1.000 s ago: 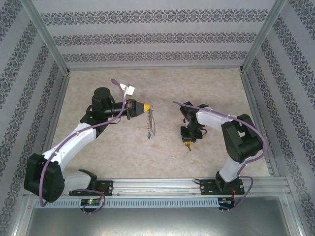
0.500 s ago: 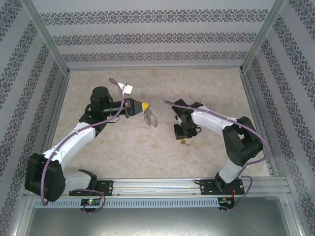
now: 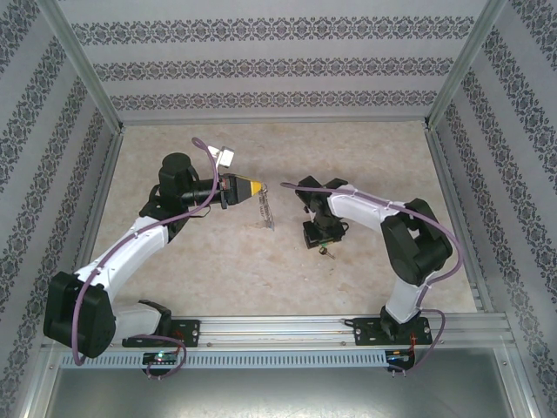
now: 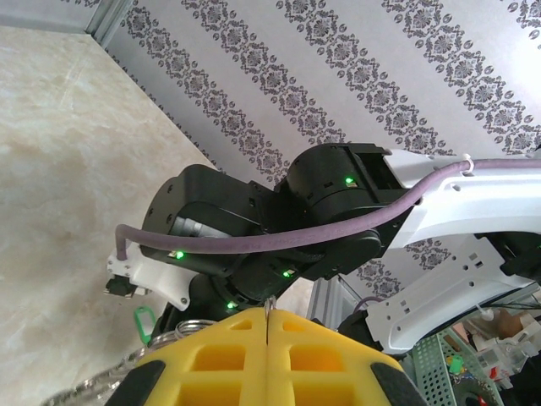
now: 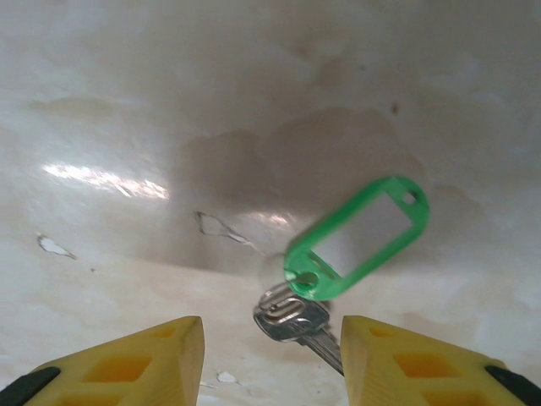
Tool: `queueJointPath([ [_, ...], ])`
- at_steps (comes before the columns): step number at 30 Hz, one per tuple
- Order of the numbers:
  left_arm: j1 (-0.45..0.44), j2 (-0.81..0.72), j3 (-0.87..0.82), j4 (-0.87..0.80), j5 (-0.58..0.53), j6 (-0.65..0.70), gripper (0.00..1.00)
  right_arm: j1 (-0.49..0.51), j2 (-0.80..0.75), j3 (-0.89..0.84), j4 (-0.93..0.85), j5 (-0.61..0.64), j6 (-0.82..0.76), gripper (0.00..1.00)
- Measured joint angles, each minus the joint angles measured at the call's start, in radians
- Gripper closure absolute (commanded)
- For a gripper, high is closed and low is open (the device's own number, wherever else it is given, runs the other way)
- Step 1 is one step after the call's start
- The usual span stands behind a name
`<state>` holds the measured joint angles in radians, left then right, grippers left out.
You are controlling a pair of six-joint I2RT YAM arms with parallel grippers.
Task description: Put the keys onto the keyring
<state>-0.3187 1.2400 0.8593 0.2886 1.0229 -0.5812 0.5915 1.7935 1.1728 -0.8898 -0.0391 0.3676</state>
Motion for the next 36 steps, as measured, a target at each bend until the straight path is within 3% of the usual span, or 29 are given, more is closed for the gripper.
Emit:
queueJointPath([
  [9,0.0,-0.037,0.0,-0.043,-0.004,0.018,1.0,0.007,0.061,0.027,-0.016,0.032,0.003,0.54],
  [21,0.003,-0.037,0.0,-0.046,-0.003,0.02,1.0,0.022,0.084,0.035,-0.023,0.062,0.013,0.69],
  [36,0.007,-0.038,-0.013,-0.046,-0.003,0.02,1.0,0.022,0.048,-0.003,-0.024,0.076,0.03,0.68],
])
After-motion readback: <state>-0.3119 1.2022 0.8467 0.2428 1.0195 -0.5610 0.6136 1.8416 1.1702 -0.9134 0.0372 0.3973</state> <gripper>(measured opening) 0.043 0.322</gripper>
